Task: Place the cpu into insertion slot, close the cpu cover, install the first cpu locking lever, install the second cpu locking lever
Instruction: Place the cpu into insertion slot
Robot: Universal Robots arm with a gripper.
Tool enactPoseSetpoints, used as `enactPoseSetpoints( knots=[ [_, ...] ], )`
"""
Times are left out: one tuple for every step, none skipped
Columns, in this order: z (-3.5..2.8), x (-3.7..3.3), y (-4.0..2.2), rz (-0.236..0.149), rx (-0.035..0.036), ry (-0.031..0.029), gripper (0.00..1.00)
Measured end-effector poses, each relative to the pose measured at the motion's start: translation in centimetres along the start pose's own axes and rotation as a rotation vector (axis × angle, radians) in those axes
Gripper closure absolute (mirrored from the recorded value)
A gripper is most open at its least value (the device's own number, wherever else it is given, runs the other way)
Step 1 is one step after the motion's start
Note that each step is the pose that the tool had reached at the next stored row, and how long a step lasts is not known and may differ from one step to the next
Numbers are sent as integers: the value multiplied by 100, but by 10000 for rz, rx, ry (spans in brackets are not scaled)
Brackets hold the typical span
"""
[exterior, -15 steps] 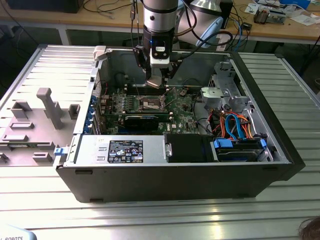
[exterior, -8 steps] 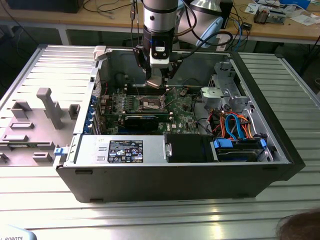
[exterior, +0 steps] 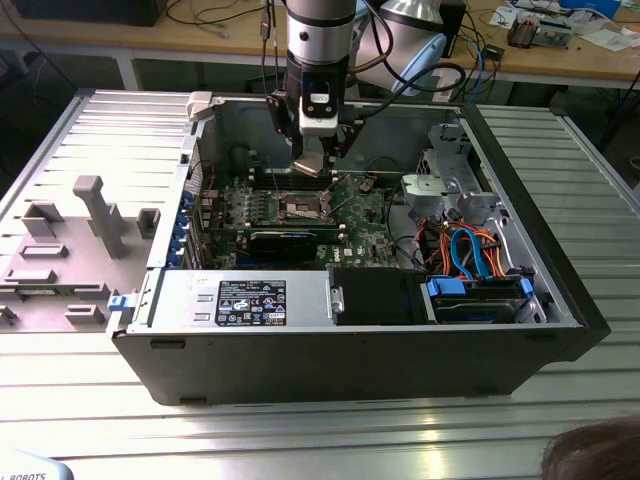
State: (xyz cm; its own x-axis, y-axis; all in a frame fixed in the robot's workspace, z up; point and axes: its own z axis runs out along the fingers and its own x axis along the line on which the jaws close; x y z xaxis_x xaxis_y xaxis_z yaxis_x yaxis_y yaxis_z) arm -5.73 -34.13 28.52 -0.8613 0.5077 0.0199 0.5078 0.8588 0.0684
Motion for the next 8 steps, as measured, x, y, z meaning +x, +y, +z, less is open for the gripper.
enactPoseSetpoints(
  knots=[
    [0,0,0,10,0,-1,45],
    [0,0,0,19,0,-1,45],
    [1,0,0,33,0,-2,45],
    [1,0,0,42,-1,-3,45],
    [1,0,0,52,-1,-4,45],
    [1,0,0,66,-1,-5,45],
    [1,0,0,81,-1,-6,45],
    [1,0,0,88,-1,-6,45]
  ],
)
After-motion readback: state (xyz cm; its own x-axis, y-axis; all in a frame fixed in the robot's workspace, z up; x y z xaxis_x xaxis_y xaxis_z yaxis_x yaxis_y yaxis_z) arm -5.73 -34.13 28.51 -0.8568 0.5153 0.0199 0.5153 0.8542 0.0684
